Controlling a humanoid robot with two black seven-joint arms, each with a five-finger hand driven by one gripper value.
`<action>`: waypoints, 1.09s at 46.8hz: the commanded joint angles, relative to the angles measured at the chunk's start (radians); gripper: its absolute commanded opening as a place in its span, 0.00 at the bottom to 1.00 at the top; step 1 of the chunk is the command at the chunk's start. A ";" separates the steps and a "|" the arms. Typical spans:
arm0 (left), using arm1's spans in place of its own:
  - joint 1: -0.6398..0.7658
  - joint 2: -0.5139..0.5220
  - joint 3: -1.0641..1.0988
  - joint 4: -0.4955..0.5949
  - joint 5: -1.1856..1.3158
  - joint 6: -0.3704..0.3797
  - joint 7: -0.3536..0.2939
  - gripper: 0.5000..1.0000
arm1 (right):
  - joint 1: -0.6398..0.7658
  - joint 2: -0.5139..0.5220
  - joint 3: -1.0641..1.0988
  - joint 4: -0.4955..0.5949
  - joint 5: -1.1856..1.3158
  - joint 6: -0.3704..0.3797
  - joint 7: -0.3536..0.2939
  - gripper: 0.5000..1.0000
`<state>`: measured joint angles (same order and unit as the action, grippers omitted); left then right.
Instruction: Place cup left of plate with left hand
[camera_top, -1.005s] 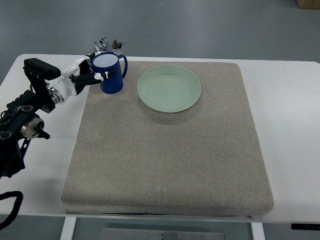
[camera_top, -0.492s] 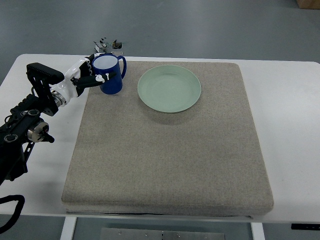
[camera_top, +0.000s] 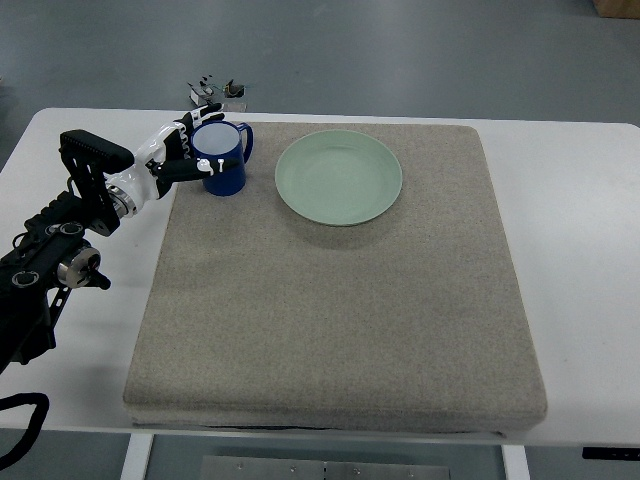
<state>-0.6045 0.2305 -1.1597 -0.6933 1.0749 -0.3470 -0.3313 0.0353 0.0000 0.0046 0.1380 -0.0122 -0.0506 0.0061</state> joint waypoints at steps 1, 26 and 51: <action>0.000 0.007 0.000 0.000 -0.029 -0.007 0.000 0.99 | 0.000 0.000 0.000 0.000 0.000 0.000 0.000 0.87; -0.015 0.121 0.000 -0.018 -0.329 -0.047 0.005 0.99 | 0.000 0.000 0.000 0.000 0.000 0.000 0.000 0.87; -0.116 0.282 0.003 -0.055 -0.659 -0.155 0.248 1.00 | 0.000 0.000 0.000 0.000 0.000 0.000 0.000 0.87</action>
<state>-0.7213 0.4915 -1.1579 -0.7315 0.4803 -0.4968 -0.1512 0.0354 0.0000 0.0046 0.1381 -0.0123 -0.0506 0.0061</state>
